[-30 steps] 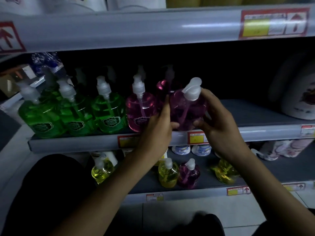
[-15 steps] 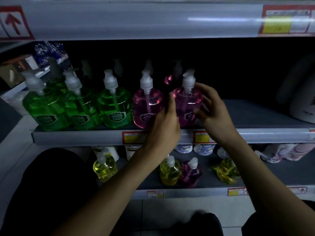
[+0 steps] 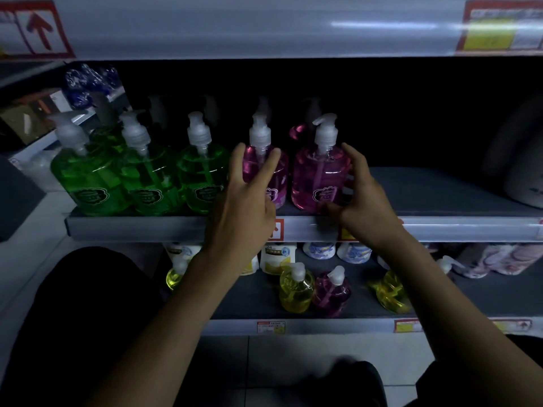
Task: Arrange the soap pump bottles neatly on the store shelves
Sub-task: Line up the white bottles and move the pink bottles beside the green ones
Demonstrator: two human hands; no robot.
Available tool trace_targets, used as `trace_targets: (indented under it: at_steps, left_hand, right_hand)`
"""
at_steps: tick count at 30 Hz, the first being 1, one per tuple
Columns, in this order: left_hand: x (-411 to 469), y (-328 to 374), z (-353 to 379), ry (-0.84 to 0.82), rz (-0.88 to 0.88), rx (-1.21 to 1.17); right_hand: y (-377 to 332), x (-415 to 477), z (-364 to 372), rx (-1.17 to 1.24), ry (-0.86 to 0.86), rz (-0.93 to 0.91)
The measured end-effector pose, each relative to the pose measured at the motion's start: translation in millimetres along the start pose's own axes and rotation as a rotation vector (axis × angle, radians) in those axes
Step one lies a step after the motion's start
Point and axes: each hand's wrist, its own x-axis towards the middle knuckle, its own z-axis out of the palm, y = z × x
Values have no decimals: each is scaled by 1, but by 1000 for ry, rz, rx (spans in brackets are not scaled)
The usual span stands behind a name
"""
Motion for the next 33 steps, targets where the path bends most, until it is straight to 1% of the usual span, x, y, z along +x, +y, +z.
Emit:
trace_targets:
  at_steps: [15,33]
  left_hand:
    - [-2,-4,5,39,5,-15]
    - [-2,-4,7,53,6,-20]
  right_hand:
    - [-1,-2,11,-8,64,5]
    - [-2,-3,14,8,75,31]
